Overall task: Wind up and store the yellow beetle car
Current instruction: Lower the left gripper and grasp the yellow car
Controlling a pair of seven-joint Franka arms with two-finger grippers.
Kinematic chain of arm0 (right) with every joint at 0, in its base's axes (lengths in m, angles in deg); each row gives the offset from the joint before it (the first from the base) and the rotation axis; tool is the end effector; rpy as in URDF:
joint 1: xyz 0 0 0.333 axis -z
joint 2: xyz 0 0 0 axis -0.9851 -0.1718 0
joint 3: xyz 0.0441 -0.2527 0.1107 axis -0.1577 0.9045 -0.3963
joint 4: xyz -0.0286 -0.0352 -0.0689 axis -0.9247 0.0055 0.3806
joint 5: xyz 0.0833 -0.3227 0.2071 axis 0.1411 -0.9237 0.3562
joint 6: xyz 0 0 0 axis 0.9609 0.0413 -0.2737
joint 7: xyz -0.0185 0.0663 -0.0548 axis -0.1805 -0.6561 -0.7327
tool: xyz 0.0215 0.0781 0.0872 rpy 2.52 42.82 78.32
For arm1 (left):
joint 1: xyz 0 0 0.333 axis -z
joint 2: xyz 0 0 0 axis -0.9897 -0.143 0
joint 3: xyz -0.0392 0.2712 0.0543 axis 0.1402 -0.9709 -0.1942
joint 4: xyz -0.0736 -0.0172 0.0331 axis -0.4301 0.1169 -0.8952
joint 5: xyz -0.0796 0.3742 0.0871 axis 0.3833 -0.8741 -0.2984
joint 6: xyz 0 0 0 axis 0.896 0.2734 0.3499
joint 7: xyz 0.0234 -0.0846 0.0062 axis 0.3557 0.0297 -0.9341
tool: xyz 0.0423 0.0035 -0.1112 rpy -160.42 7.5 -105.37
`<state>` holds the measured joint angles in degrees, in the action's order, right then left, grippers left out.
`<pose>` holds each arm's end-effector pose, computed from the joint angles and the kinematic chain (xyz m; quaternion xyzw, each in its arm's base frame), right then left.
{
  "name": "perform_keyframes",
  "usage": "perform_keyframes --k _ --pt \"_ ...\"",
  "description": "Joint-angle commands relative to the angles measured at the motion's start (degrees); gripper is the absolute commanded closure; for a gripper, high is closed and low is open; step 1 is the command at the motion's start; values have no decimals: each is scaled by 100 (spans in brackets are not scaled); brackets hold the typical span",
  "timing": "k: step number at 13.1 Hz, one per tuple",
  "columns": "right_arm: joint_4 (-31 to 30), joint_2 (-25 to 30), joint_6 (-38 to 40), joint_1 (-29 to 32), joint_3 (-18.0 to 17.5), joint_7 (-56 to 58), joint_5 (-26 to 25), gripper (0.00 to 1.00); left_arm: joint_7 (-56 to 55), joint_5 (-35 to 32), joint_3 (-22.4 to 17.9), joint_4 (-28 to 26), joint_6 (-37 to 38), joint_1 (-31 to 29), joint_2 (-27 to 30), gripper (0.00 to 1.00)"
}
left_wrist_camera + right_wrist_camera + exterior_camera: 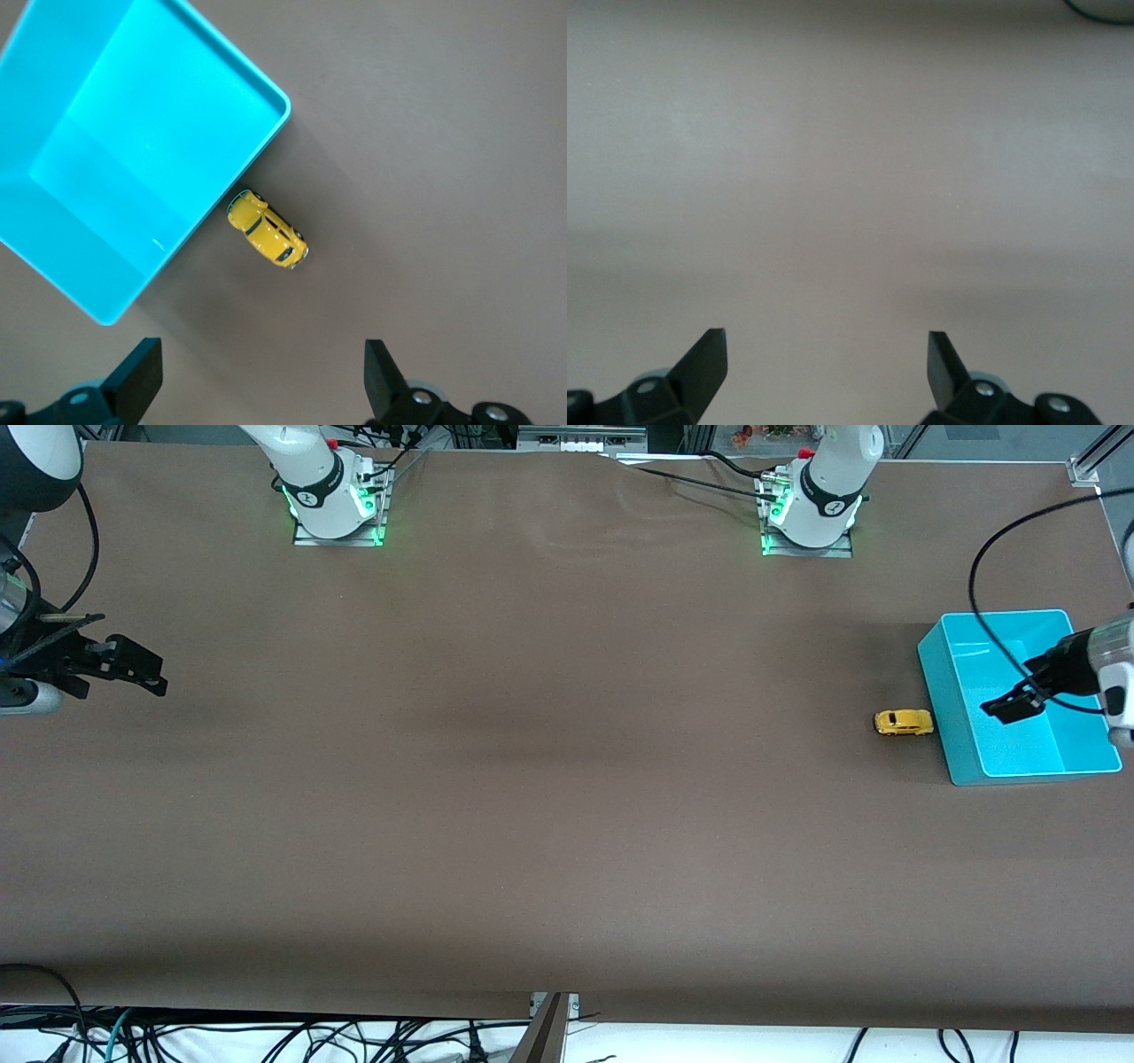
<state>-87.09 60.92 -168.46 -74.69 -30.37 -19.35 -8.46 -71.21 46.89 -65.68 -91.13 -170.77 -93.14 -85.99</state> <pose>0.5909 -0.0003 0.5316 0.9997 0.0195 0.0137 0.0076 0.5531 0.1115 0.3824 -0.9054 -0.4137 0.0893 0.0324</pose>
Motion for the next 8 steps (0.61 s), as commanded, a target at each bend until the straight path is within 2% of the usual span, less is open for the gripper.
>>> perform_keyframes --k 1,5,8 --pt "-221 205 95 -408 559 -130 -57 0 -1022 -195 44 -1112 -1081 20 174 0" --pt "-98 90 112 -410 589 -60 -57 0 -1552 -186 -140 -1993 -2022 -94 95 0" --pt "-98 90 112 -436 562 -95 -39 0 -2612 -195 -176 -2548 -3060 -103 -238 0"
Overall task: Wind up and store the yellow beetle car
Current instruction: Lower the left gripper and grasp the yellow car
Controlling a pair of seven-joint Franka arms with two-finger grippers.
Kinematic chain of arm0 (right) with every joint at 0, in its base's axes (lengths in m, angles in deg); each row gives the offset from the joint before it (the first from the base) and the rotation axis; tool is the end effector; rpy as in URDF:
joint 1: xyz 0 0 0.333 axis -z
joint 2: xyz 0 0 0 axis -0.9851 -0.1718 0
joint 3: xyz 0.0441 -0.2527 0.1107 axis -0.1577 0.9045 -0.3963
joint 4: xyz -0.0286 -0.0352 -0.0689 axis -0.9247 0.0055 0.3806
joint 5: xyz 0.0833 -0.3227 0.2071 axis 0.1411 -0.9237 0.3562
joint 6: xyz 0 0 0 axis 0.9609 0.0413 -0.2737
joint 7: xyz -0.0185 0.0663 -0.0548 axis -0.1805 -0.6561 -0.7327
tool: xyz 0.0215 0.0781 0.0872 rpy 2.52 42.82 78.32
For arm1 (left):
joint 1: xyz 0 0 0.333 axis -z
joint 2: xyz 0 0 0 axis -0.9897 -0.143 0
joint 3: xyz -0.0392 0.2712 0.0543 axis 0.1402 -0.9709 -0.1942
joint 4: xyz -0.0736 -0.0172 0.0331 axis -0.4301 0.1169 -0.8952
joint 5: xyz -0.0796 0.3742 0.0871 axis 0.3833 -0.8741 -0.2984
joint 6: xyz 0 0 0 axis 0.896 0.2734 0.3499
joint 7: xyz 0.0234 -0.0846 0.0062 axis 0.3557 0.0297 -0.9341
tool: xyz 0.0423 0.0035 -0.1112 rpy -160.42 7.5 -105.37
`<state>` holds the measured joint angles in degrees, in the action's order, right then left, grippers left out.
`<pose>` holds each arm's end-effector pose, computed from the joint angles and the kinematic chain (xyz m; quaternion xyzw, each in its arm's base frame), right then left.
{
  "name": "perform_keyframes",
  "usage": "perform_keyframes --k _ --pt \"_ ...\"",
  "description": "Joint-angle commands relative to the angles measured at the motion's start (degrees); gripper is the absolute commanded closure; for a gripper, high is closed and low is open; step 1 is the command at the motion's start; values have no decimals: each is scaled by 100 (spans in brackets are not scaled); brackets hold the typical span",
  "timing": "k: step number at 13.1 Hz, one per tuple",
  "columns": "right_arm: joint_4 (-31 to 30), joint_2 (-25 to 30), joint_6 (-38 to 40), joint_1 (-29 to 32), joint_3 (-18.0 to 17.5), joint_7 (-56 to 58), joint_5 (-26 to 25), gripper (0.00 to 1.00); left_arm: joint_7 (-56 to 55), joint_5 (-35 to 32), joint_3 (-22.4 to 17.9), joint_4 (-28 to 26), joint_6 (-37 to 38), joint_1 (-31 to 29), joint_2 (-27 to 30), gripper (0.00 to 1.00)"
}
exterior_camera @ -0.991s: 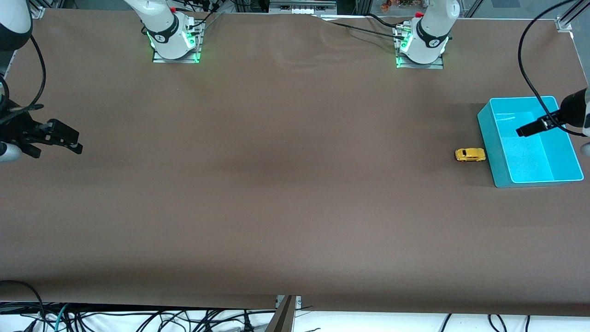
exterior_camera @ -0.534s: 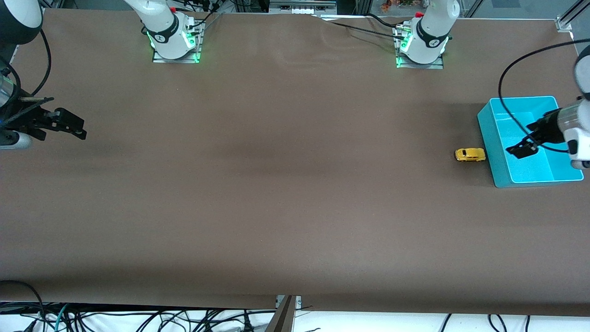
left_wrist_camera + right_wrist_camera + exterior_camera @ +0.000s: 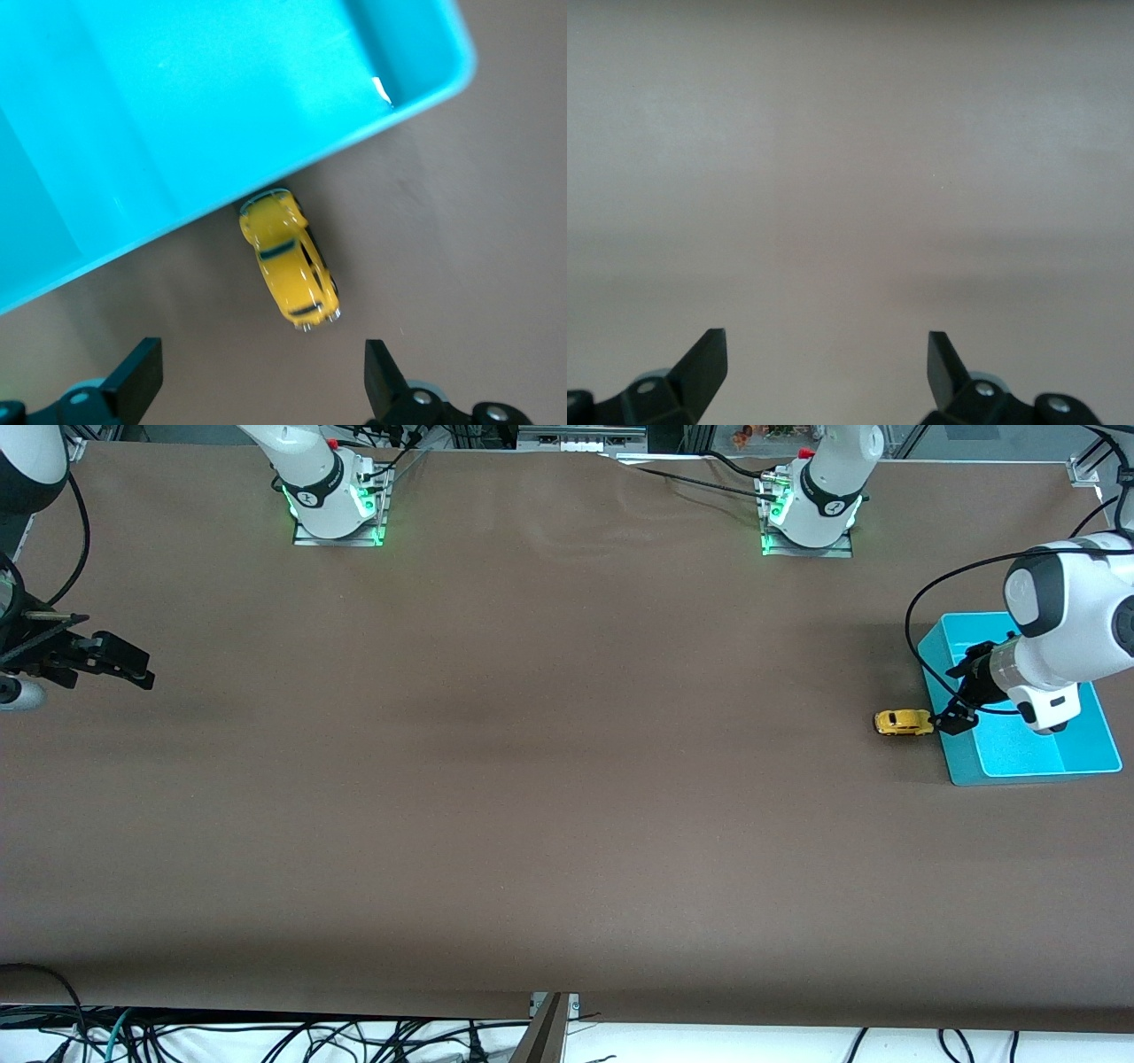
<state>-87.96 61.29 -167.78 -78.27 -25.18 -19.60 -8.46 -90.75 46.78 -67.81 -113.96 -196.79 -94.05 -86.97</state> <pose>0.5870 -0.0148 0.5268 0.9999 0.0036 0.0030 0.0121 0.4915 0.1258 0.2354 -0.8110 -0.5800 0.0656 0.0385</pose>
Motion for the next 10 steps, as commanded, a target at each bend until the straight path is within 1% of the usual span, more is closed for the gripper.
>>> perform_keyframes --k 1,3,6,9,10 --pt "-11 52 17 -87 26 -78 -48 0 -862 -175 37 -404 -748 40 -219 0" --pt "-11 44 -9 -104 17 -78 -48 0 -1056 -175 37 -677 -1346 41 -333 0" --pt "-2 44 -18 -122 17 -70 -48 0 -1512 -175 37 -687 -1953 85 -773 0" --pt "33 44 -9 -122 17 -78 -48 0 -1699 -167 28 -678 -2113 85 -862 0" --pt "33 26 -18 -122 17 -70 -48 0 -1699 -167 28 -678 -2183 76 -896 2"
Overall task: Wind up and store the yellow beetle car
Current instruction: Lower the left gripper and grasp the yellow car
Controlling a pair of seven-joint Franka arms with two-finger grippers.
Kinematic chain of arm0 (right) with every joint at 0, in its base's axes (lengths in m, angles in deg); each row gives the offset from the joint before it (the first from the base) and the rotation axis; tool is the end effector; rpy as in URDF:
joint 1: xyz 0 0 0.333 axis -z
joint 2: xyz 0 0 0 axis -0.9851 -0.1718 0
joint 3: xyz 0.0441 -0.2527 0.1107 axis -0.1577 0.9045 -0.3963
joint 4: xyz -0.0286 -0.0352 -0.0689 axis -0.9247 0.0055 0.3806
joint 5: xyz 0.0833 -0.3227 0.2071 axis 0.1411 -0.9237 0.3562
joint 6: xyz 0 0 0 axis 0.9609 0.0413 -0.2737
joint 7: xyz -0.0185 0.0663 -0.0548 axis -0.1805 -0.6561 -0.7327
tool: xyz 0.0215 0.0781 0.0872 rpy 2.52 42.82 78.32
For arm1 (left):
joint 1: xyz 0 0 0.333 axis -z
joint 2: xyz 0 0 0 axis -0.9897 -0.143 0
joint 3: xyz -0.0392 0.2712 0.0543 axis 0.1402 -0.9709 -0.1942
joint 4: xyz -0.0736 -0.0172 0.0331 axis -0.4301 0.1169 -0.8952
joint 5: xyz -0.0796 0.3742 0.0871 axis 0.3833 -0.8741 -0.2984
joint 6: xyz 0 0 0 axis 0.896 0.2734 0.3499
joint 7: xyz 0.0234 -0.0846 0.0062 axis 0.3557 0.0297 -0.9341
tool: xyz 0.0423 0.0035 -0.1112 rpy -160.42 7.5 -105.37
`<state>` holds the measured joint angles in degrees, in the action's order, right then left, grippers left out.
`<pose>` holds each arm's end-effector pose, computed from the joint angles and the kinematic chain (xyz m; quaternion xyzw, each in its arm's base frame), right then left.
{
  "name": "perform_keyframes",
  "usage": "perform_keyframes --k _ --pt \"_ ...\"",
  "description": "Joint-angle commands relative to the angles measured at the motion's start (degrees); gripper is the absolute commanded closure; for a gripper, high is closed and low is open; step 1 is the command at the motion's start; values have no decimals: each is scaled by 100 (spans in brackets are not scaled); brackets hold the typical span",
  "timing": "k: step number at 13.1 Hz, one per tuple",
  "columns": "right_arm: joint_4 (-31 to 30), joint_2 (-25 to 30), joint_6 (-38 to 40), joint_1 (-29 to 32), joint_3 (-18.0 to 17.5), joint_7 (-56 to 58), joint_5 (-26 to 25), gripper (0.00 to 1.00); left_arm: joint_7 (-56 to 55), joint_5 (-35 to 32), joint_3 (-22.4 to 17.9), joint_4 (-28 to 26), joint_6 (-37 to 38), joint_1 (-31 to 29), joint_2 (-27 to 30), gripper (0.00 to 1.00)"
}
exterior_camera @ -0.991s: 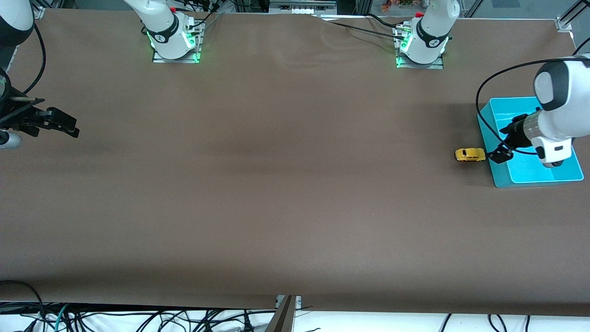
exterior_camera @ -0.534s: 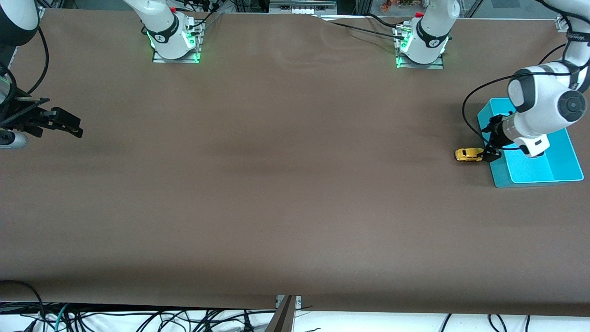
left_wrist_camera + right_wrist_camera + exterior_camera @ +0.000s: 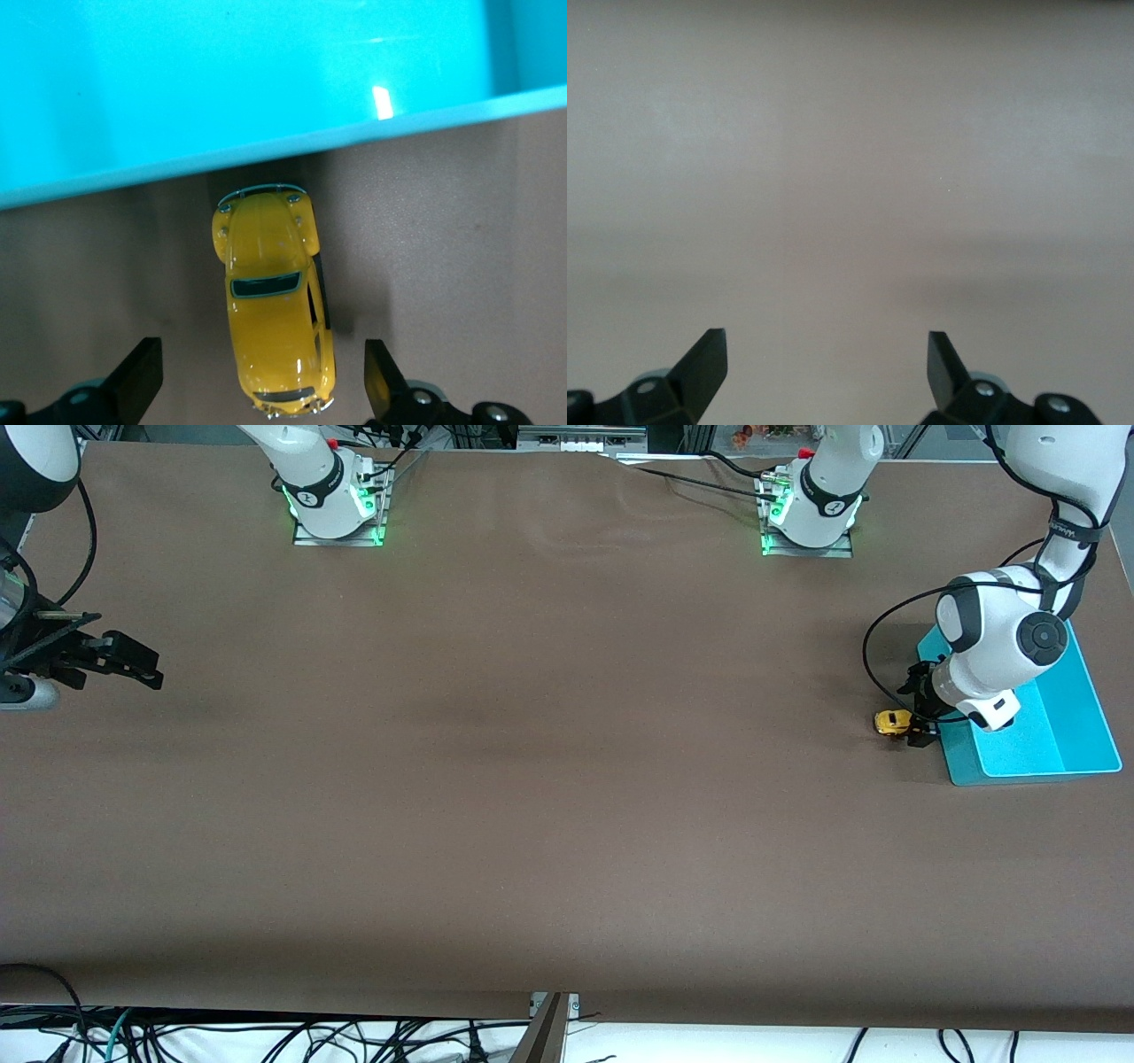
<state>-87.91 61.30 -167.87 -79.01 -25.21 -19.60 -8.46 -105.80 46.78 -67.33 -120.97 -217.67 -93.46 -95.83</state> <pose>0.5874 -0.0069 0.5274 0.9999 0.0103 0.0044 0.0121 0.4697 0.1102 0.1423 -0.7381 -0.6739 0.0226 0.0240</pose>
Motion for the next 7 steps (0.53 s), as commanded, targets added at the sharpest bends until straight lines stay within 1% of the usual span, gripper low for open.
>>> perform_keyframes --k 1,3,5,6,7 --pt "27 17 0 -57 19 -69 -57 0 -194 -175 -20 13 -226 -18 -55 8" --pt "27 17 18 -57 19 -69 -48 0 -194 -175 -28 13 -263 -45 -47 31" --pt "27 25 44 -57 10 -69 -57 0 -359 -175 -20 13 -237 -36 32 66" --pt "36 17 9 -48 19 -69 -48 0 -491 -184 -20 22 -193 -2 128 87" --pt "36 17 9 -48 28 -69 -48 0 -614 -175 -11 13 -97 16 277 100"
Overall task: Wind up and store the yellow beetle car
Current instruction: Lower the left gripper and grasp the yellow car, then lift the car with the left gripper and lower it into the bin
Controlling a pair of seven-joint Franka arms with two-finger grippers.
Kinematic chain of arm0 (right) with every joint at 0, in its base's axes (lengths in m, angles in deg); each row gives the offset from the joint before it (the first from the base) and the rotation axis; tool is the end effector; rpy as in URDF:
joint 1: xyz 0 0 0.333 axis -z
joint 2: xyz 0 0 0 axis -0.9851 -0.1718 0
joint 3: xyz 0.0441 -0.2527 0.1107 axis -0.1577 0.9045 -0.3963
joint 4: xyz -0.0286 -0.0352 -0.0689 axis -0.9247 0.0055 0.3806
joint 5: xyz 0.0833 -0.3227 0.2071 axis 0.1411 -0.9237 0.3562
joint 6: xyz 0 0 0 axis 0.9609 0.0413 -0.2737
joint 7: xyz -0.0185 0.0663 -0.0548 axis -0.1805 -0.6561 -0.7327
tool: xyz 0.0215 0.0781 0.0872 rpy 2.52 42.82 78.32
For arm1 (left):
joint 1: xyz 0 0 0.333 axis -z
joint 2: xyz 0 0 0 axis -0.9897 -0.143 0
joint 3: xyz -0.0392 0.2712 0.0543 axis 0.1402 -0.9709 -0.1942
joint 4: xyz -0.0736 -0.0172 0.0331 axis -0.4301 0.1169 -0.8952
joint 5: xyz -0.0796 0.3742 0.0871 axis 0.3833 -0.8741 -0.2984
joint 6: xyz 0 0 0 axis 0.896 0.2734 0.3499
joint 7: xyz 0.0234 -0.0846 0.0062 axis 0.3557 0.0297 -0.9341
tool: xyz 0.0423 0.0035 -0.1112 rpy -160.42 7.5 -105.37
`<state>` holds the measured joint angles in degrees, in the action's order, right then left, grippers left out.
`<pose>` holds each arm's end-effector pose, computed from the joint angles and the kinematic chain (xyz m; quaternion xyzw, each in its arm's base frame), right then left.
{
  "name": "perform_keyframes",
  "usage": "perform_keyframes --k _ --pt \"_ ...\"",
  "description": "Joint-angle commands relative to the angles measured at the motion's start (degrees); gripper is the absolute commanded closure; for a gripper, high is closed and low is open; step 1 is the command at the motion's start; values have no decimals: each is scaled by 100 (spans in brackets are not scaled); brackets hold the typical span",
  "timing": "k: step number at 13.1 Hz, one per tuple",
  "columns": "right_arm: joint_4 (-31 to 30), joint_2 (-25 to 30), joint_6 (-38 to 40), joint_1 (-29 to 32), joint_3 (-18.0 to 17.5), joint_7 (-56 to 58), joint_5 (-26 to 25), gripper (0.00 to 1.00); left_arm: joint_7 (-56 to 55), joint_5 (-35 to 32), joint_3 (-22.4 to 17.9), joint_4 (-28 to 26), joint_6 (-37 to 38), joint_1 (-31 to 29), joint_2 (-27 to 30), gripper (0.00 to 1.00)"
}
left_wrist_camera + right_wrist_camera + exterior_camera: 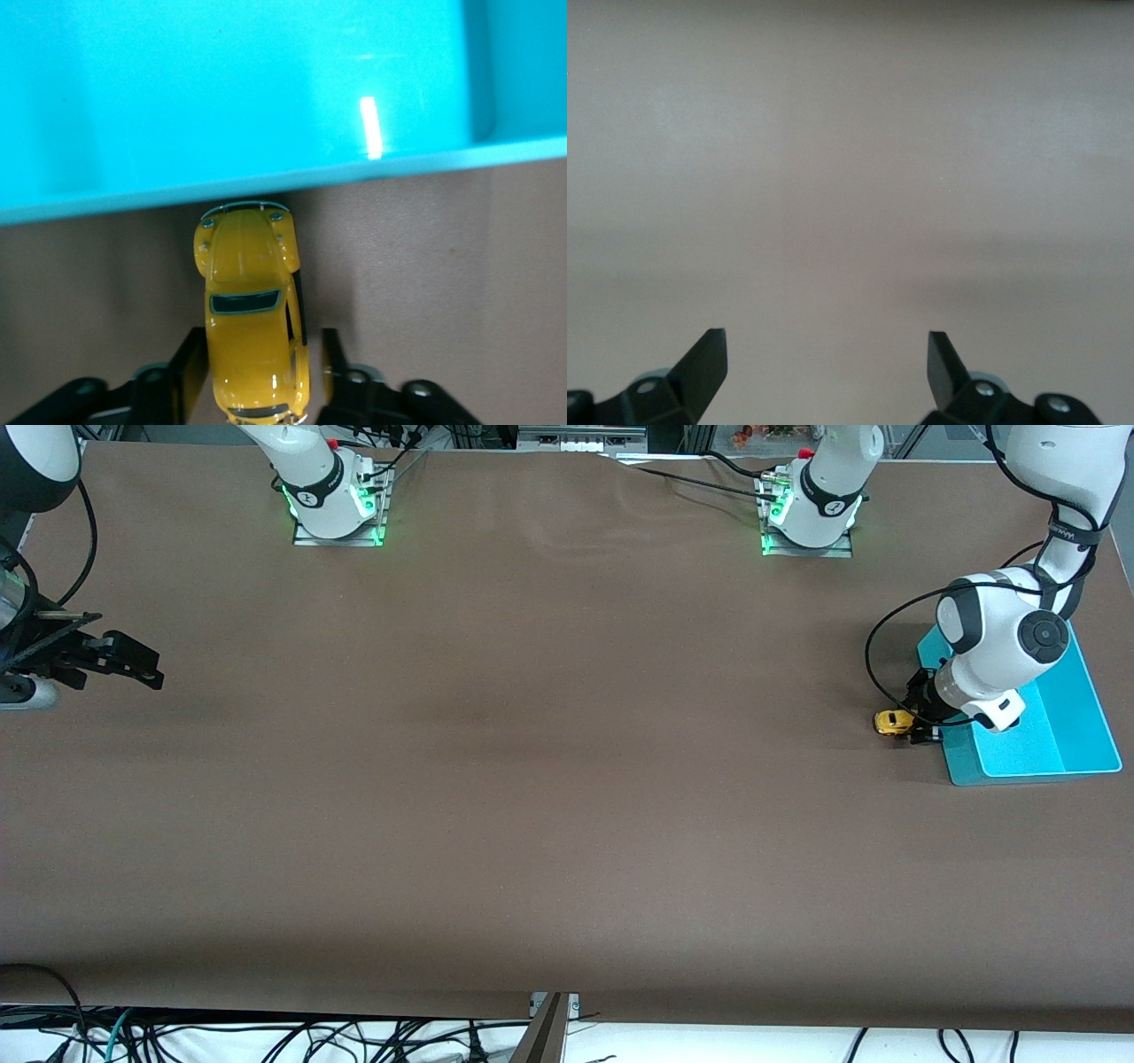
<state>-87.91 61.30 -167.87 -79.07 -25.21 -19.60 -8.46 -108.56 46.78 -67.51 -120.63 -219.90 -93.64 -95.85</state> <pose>0.5874 -0.0063 0.5274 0.9999 0.0108 0.0044 0.0121 0.4760 0.1148 0.1473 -0.7199 -0.6939 0.0029 0.0132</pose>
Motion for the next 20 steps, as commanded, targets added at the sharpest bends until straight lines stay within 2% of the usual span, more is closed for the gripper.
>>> perform_keyframes --k 1,5,6,8,9,11,14,17,20 --pt "27 17 26 -42 28 -69 -57 0 -505 -175 16 -12 492 52 542 100" --pt "27 17 44 -42 28 -69 -57 0 -849 -70 42 111 2048 219 1597 100" --pt "27 17 53 -33 28 -69 -48 0 -893 -44 60 268 2452 219 1713 100" --pt "19 17 61 -33 28 -78 -39 0 -807 -52 60 969 3506 141 1670 100" --pt "27 17 62 -33 37 -78 -39 0 -675 -87 34 1182 3754 27 1653 100" --pt "36 17 44 -42 28 -105 -48 0 148 -131 16 1219 3827 -376 1548 100" --pt "27 17 53 -33 37 -70 -39 0 1520 -657 -2 1219 3565 -1211 1136 100" --pt "36 17 35 -33 37 -87 -57 0 1813 -720 -45 1157 2907 -2002 705 100" --pt "36 17 26 -33 37 -70 -48 0 2059 -711 -54 912 2309 -2162 537 100"
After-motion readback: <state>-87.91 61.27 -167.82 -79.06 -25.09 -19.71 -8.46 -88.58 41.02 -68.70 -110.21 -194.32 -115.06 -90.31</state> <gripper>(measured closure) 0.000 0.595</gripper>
